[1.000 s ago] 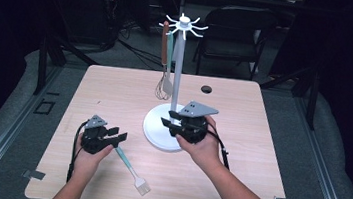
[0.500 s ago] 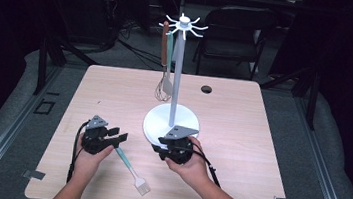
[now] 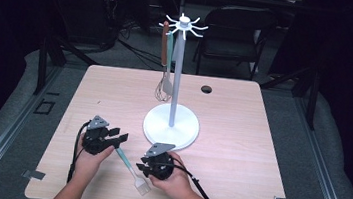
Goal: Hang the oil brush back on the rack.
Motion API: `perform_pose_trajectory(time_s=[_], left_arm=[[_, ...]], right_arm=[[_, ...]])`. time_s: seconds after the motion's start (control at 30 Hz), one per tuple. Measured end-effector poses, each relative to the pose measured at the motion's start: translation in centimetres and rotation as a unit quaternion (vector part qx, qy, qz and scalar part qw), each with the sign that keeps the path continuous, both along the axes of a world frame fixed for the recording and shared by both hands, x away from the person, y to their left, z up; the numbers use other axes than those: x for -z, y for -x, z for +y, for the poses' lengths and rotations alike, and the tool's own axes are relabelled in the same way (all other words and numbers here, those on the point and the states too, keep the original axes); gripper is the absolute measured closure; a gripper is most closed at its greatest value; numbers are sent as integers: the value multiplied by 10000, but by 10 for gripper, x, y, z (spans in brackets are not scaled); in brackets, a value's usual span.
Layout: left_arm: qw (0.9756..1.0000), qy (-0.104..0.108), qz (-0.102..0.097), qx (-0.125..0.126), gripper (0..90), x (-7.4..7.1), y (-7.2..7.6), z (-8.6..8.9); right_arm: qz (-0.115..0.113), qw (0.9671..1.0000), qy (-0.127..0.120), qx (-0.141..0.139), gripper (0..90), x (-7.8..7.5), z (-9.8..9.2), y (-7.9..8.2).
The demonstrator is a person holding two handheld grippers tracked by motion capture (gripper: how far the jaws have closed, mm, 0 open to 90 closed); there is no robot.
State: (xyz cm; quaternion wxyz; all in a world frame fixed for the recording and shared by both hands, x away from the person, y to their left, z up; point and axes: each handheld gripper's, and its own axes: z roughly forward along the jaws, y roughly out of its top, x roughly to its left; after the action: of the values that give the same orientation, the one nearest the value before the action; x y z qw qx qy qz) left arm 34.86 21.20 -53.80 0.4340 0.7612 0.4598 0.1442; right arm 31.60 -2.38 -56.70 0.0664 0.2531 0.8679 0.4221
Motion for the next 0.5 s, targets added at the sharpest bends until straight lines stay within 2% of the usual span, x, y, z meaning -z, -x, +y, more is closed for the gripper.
perform_pose_trajectory(time_s=[0.03, 0.07, 0.17, 0.27, 0.4, 0.5], left_arm=[[10000, -4, 1, 1, 538, 0, 0, 0], [10000, -19, -3, 9, 538, 0, 0, 0], [10000, -1, -21, -9, 539, 1, 0, -1], [10000, 6, -28, 2, 539, 1, 0, -1], [10000, 3, -23, -9, 539, 0, 0, -1], [10000, -2, -22, -2, 539, 1, 0, -1]], right_arm=[[14, 9999, 93, -57, 721, 1, 3, 2], [30, 10000, 24, -66, 726, 4, 7, 4], [43, 9998, 70, -154, 735, 9, 16, 10], [-39, 9996, 199, -206, 753, 14, 23, 14], [-112, 9993, 311, -166, 776, 18, 26, 18], [-85, 9997, 226, -100, 788, 20, 24, 19]])
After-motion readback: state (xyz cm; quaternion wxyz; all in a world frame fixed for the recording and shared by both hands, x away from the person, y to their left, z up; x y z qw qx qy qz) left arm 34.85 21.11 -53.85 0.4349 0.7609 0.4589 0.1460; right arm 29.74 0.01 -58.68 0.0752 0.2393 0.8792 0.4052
